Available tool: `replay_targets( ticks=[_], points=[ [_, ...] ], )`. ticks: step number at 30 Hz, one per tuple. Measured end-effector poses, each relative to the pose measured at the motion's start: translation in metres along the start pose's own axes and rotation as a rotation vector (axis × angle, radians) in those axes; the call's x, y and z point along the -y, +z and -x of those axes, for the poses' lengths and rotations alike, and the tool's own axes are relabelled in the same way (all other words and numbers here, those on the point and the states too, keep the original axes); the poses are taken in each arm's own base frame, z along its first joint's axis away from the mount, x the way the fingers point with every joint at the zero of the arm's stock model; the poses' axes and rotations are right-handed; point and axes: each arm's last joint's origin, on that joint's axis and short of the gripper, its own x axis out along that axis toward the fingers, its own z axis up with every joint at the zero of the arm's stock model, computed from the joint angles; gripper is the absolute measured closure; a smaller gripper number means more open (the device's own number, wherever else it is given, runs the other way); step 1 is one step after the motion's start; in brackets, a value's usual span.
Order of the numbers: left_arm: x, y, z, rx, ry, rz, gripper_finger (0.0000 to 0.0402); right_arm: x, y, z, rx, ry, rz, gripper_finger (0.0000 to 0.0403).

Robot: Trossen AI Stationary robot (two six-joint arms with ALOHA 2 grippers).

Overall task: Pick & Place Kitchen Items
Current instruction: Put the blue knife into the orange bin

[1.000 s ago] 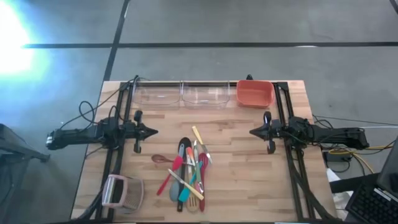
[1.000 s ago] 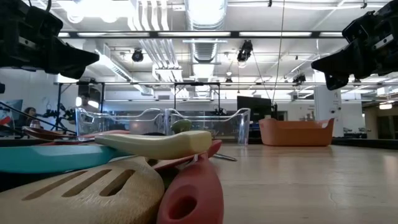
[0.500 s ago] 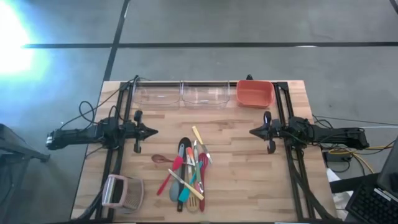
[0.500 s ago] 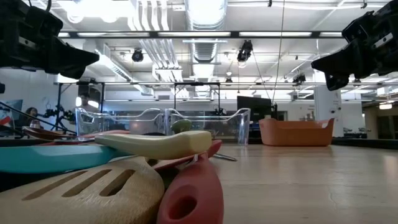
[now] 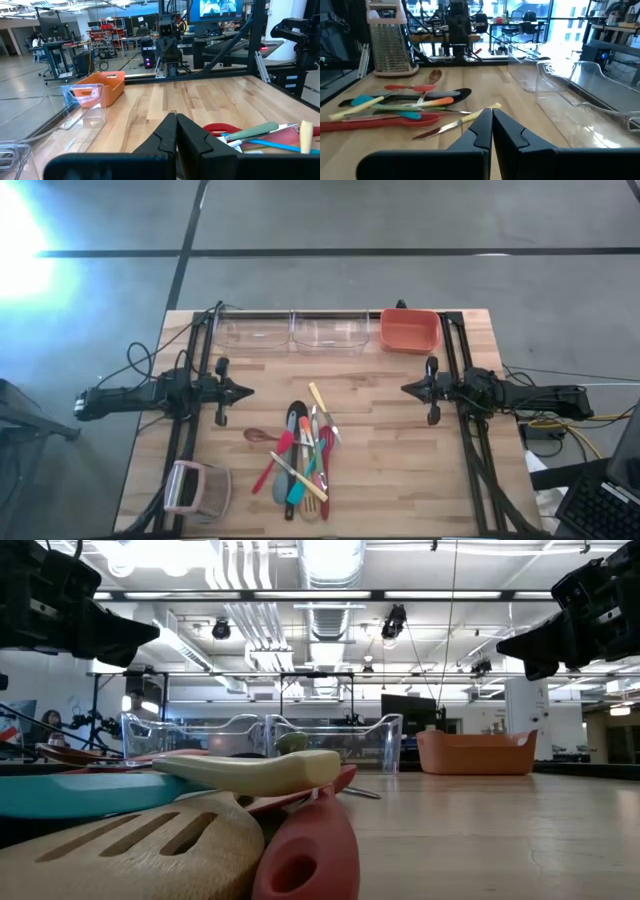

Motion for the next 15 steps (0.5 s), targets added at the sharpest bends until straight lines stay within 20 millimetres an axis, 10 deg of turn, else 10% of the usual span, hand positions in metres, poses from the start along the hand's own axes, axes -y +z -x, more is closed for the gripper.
replay_targets(
  ticks=[10,15],
  points=[
    [0.000,0.000,0.000,0.001,0.000,0.000,0.0390,-0.001,0.049,0.013,0.526,0.120,-0.450,0.0394],
    [0.000,0.000,0.000,0.000,0.000,0.000,0.0390,-0.004,0.076,0.035,0.874,0.204,-0.271,0.0394]
  ],
)
